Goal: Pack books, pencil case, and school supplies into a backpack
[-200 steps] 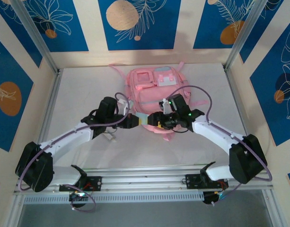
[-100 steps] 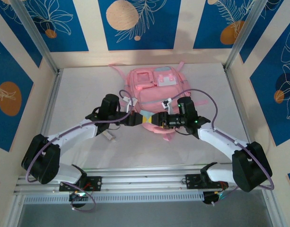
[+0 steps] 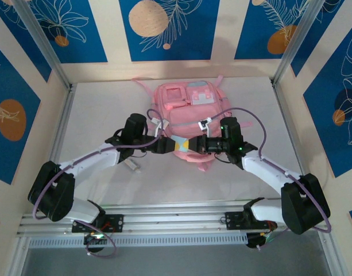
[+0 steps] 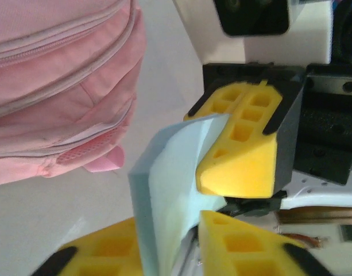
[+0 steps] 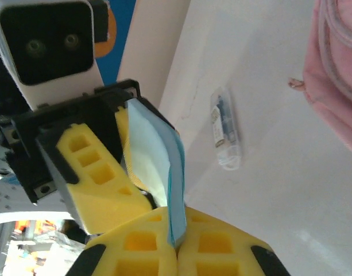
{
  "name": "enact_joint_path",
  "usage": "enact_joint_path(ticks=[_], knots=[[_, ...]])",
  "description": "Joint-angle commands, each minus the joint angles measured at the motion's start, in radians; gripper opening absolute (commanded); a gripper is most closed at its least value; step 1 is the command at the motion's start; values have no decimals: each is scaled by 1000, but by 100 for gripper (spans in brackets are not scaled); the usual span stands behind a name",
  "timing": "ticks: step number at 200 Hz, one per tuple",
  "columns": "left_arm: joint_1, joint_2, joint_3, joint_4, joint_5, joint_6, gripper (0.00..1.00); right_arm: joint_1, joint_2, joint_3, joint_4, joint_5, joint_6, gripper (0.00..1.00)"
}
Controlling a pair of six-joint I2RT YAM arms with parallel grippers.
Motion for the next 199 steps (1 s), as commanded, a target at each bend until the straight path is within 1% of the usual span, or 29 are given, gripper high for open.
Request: enact_joint_path(ticks=[1, 6, 19, 37, 52, 77, 101, 125, 161, 180, 199], knots=[[7, -1, 66, -122, -96, 92, 47, -58, -57, -9, -90, 29, -31, 0], [7, -3, 78, -143, -128, 114, 50, -75, -66, -8, -115, 37, -41, 0], [0, -5, 111, -191, -218, 173, 55, -126, -100, 3, -203, 87, -65, 0], [-17, 11, 154, -228, -336, 256, 56, -207, -153, 21, -327, 168, -86, 0], [-31, 49, 197, -238, -389, 309, 56, -284, -195, 25, -404, 206, -89, 0], [-78, 137, 285, -267, -474, 414, 57, -422, -244, 18, -468, 209, -70, 0], [-128, 236, 391, -324, -556, 542, 61, -512, -260, 11, -487, 154, -64, 0], [-148, 316, 466, -345, -591, 638, 63, -550, -264, 1, -497, 121, -69, 0], [-177, 425, 561, -367, -658, 779, 67, -558, -264, -16, -486, 102, -61, 0], [-186, 478, 592, -381, -671, 816, 70, -559, -266, -23, -481, 96, -56, 0], [-187, 515, 605, -388, -693, 829, 71, -560, -271, -28, -481, 94, -54, 0]])
